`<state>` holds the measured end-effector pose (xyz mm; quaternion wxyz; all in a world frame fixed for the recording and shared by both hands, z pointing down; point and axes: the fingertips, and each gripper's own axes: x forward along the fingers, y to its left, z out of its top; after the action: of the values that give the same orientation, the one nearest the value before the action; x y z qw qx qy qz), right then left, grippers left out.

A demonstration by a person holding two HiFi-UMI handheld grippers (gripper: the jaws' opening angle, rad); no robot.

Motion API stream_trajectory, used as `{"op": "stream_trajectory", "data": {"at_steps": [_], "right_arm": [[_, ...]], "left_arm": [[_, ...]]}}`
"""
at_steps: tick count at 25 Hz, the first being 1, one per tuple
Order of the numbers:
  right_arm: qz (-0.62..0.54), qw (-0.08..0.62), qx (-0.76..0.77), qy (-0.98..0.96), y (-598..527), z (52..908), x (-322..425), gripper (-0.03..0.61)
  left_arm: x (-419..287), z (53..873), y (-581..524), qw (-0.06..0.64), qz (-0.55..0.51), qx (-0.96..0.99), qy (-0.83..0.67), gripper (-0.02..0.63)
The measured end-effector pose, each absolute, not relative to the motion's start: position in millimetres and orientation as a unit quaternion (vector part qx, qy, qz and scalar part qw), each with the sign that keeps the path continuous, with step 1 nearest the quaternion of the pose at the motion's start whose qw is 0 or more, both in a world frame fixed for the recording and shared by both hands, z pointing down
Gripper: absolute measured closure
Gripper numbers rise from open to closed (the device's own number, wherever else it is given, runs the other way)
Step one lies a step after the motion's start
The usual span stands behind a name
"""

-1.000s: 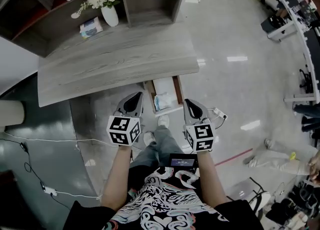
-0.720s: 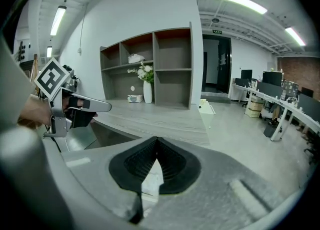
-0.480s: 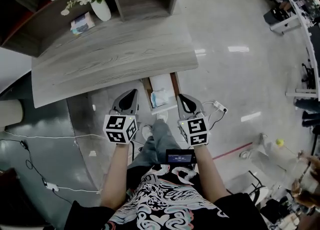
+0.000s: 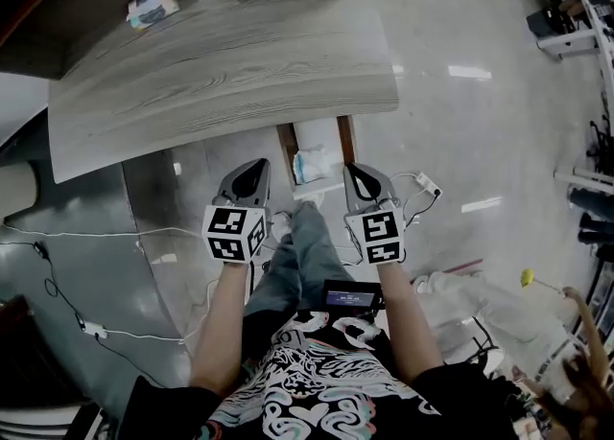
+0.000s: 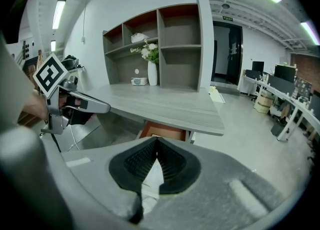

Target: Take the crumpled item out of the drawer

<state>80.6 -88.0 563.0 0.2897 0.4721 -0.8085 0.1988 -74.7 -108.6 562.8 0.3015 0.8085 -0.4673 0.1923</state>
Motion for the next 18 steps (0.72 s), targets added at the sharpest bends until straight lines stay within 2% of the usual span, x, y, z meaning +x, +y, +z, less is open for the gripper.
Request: {"op": "stream_trajectory", "data": {"at_steps": [18], "right_arm": [[0.244, 0.372, 0.371, -0.815, -64.1, 660.5, 54.0, 0.565]], "left_arm": [[-70.2, 657.4, -77.1, 0.350, 0.256, 0.778, -0.455, 0.614]]}}
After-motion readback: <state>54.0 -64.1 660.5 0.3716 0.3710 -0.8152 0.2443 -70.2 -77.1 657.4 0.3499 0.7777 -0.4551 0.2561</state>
